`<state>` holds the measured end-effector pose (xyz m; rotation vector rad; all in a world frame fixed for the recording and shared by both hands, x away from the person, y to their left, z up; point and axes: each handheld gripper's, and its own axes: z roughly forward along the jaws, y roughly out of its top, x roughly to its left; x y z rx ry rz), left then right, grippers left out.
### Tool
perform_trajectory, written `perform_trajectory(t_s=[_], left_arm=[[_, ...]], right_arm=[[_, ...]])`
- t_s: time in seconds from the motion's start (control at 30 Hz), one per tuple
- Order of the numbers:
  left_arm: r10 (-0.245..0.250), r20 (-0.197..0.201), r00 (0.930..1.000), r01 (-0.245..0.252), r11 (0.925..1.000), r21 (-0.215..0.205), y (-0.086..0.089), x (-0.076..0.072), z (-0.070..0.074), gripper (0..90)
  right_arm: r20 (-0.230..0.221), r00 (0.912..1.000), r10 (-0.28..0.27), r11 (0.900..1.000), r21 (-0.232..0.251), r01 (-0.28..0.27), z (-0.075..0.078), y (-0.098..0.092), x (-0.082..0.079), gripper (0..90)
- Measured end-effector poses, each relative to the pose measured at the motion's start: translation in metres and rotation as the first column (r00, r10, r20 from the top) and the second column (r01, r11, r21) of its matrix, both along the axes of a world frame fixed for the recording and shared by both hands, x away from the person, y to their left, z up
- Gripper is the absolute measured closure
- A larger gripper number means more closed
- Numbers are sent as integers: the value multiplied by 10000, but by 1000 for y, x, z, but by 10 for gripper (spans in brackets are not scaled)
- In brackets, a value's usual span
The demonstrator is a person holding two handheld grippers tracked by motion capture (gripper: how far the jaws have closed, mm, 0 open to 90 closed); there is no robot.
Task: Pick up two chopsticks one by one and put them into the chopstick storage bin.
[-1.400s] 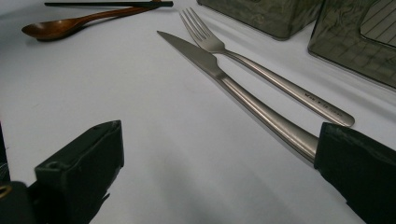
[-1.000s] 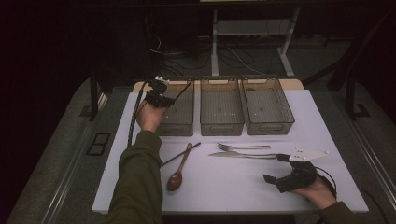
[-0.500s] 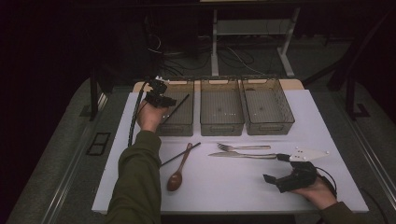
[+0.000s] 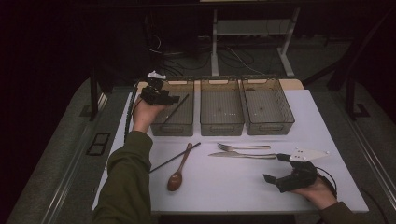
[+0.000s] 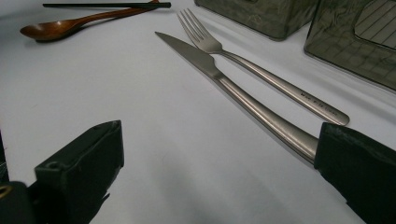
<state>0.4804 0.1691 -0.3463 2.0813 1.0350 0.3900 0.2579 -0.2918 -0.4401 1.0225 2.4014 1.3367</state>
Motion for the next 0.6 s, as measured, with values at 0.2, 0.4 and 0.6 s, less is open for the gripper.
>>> perform_trajectory(t_s=[0.2, 0.4, 0.6], left_arm=[[-279, 239, 9993, 283, 9995, -160, 4, -10, 12, 266], [-330, 553, 9979, 326, 9994, 81, 5, -23, 22, 151], [-749, 685, 9948, 761, 9970, -162, 4, -40, 31, 134]], right_arm=[[5, 10000, -15, 10000, -3, 15, 0, 0, 0, 9], [-20, 10000, -7, 10000, 2, 7, 0, 0, 1, 9], [-68, 10000, -37, 10000, 29, 37, 0, -1, 1, 9]])
